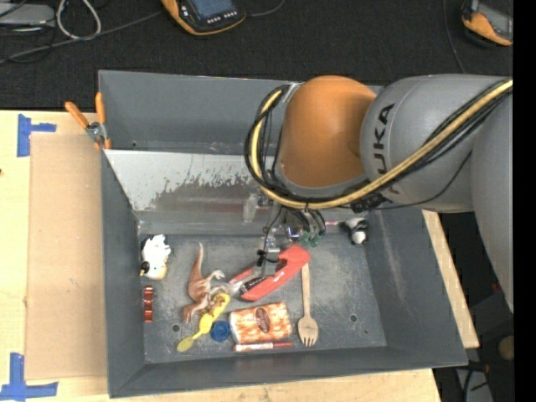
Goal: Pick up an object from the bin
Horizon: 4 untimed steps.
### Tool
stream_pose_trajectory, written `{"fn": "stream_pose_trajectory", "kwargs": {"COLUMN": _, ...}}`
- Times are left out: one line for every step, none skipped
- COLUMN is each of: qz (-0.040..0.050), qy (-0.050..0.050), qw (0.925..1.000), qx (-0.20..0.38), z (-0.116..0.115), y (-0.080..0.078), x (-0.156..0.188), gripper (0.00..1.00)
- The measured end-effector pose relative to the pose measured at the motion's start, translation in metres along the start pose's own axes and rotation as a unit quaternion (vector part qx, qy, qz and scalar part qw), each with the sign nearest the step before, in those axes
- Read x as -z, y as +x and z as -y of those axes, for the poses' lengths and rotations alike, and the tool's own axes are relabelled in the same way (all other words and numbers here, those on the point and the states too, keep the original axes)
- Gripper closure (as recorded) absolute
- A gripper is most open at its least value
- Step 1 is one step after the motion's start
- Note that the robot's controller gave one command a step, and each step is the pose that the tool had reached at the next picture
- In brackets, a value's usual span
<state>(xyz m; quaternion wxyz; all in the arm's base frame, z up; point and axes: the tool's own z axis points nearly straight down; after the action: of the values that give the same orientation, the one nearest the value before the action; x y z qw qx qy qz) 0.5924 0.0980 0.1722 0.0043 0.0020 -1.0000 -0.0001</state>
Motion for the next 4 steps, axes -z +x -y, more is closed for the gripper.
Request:
{"fn": "stream_pose_trajectory", "kwargs": {"qz": 0.0038, "qy": 0.0, "qw": 1.0, "qx": -0.001, "z": 0.001, "y": -0.001, "x": 0.005, "gripper": 0.0}}
{"fn": "stream_pose_trajectory", "kwargs": {"qz": 0.0031, "qy": 0.0, "qw": 0.9963, "qx": 0.086, "z": 0.032, "y": -0.004, "x": -0.052, "gripper": 0.0}}
{"fn": "stream_pose_trajectory", "kwargs": {"qz": 0.0035, "qy": 0.0, "qw": 0.995, "qx": 0.1, "z": 0.043, "y": 0.0, "x": -0.058, "gripper": 0.0}}
{"fn": "stream_pose_trajectory", "kwargs": {"qz": 0.0016, "qy": 0.0, "qw": 0.9954, "qx": 0.096, "z": 0.055, "y": 0.0, "x": -0.064, "gripper": 0.0}}
